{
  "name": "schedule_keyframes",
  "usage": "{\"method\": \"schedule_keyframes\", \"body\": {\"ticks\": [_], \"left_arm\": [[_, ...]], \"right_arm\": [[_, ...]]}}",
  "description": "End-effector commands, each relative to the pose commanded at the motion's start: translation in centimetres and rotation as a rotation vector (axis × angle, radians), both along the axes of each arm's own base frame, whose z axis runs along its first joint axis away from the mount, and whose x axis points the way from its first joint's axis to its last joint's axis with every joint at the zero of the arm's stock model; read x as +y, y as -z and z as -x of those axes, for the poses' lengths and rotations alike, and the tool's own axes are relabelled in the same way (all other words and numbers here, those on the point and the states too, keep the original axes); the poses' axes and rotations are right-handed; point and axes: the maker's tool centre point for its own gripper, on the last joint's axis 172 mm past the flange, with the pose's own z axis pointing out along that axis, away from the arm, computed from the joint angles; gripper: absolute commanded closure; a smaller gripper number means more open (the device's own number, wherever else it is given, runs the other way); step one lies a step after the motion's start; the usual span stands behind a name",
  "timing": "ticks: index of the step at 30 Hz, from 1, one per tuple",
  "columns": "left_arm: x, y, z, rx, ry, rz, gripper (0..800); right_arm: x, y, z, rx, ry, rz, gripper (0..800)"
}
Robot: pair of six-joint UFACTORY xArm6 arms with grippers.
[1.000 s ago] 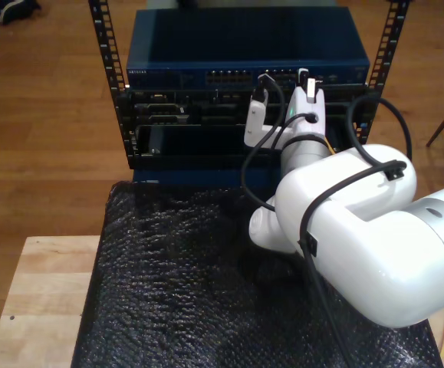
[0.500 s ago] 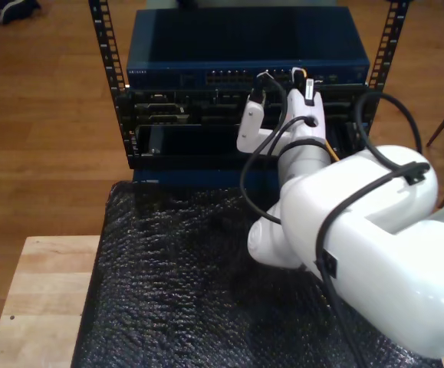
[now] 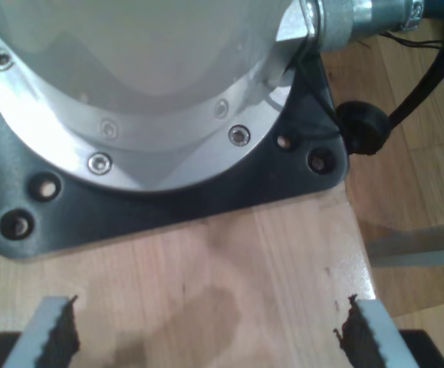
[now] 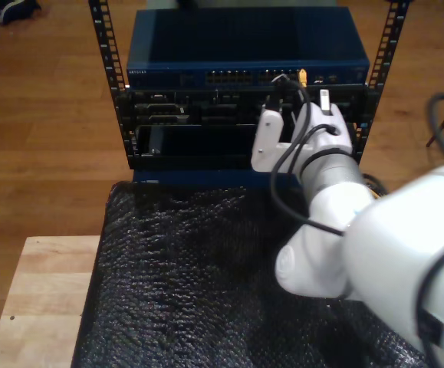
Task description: Grab the cable and plug it in
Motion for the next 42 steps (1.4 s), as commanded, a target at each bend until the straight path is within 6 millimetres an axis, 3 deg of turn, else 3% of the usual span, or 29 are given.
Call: {"method": "schedule_keyframes", "body": {"ticks": [3, 7, 10, 16, 19, 23, 26, 29, 36, 42], "left_arm": [[0.0, 0.0, 0.0, 0.000, 0.000, -0.001, 1], [0.0, 0.0, 0.0, 0.000, 0.000, 0.000, 1], [0.0, 0.0, 0.0, 0.000, 0.000, 0.000, 1], [0.0, 0.0, 0.0, 0.000, 0.000, 0.000, 1], [0.0, 0.0, 0.0, 0.000, 0.000, -0.001, 1], [0.0, 0.0, 0.0, 0.000, 0.000, 0.000, 1], [0.0, 0.0, 0.0, 0.000, 0.000, 0.000, 1], [0.0, 0.0, 0.0, 0.000, 0.000, 0.000, 1], [0.0, 0.0, 0.0, 0.000, 0.000, -0.001, 1], [0.0, 0.0, 0.0, 0.000, 0.000, 0.000, 1]], "right_arm": [[-2.0, -1.0, 0.2, 0.048, -0.010, 0.003, 395], [-2.8, 0.0, 0.6, 0.196, -0.066, 0.022, 285], [-4.8, 0.4, 1.4, 0.313, -0.094, 0.063, 222], [-11.4, 4.3, 5.2, 0.620, -0.125, 0.218, 53], [-15.1, 5.1, 6.8, 0.727, -0.119, 0.269, 26], [-18.5, 6.0, 9.3, 0.834, -0.156, 0.338, 2], [-22.5, 7.4, 12.9, 0.953, -0.168, 0.349, 2], [-26.3, 8.3, 17.9, 1.084, -0.174, 0.312, 2], [-31.1, 9.3, 29.2, 1.285, -0.185, 0.183, 2], [-35.4, 12.4, 38.3, 1.353, -0.180, 0.154, 2]]}}
